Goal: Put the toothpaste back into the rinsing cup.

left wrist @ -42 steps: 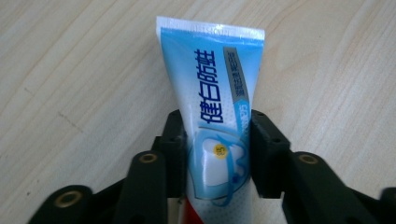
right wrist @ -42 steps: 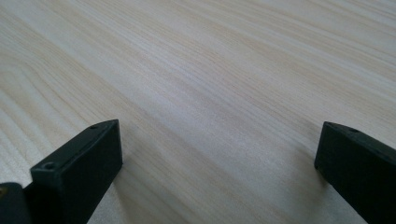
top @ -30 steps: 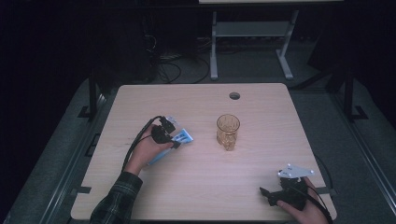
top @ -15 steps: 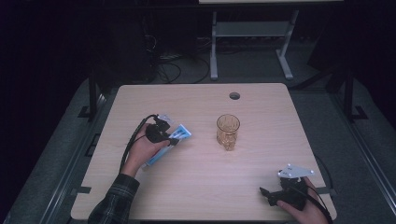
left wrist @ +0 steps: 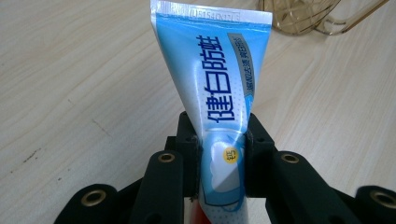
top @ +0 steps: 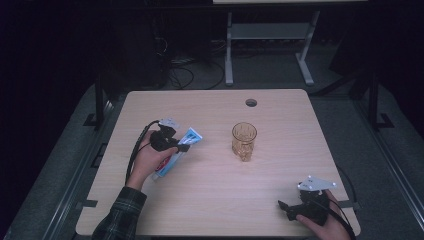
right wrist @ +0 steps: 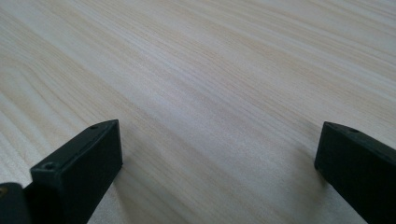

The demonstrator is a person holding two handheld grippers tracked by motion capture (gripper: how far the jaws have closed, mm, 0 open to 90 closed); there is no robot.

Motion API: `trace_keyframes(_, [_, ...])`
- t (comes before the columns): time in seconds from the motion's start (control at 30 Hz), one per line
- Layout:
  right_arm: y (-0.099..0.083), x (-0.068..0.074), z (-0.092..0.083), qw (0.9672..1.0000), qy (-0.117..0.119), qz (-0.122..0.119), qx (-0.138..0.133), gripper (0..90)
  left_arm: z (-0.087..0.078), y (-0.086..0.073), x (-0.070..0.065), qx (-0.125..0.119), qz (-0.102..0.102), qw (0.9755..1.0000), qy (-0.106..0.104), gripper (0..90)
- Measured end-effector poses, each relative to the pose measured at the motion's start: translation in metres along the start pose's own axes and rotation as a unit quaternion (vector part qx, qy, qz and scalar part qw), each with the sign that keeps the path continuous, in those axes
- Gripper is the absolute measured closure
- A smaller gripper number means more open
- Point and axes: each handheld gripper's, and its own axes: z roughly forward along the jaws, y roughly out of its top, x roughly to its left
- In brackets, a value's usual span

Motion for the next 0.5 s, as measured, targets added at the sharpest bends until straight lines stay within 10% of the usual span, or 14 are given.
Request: trace_keyframes(0.5, [0.000, 0.000, 0.000, 1.0000, 0.002, -0.003, 0.000, 0.2, -0.011, 0.007, -0.003, -0.053, 0.000, 0.9984, -0.016, 73.1])
